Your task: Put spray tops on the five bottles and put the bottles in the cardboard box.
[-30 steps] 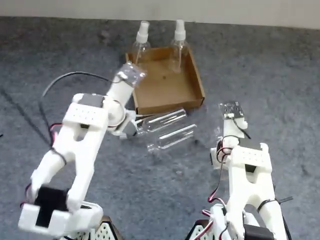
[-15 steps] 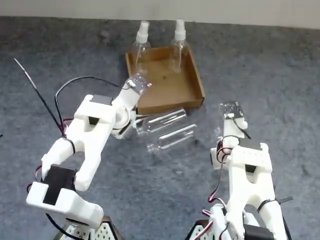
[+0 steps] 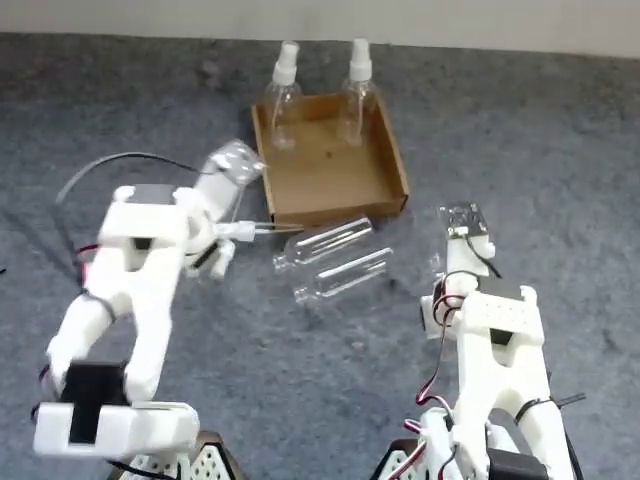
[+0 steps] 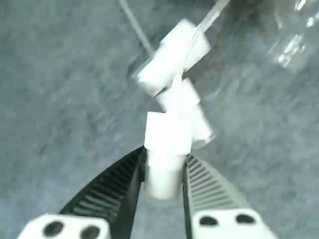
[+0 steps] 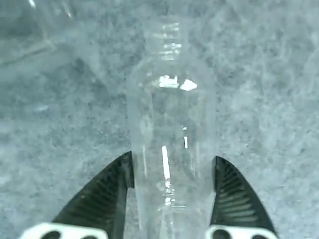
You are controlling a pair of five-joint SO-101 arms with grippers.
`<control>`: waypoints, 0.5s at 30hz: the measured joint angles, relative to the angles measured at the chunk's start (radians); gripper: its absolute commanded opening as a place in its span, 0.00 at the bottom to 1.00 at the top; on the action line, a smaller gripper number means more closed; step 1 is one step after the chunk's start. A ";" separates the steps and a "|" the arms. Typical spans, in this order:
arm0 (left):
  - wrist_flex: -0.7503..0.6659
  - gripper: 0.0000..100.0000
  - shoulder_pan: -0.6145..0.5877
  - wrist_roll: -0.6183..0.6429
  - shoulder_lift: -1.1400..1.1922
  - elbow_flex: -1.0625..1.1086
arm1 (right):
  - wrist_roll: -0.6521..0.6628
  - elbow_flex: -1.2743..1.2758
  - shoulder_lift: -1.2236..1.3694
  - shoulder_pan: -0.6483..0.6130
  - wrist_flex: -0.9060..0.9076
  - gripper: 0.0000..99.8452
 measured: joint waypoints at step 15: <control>0.175 0.00 -0.304 -0.425 -0.137 0.000 | 0.000 0.000 0.000 0.000 0.000 0.15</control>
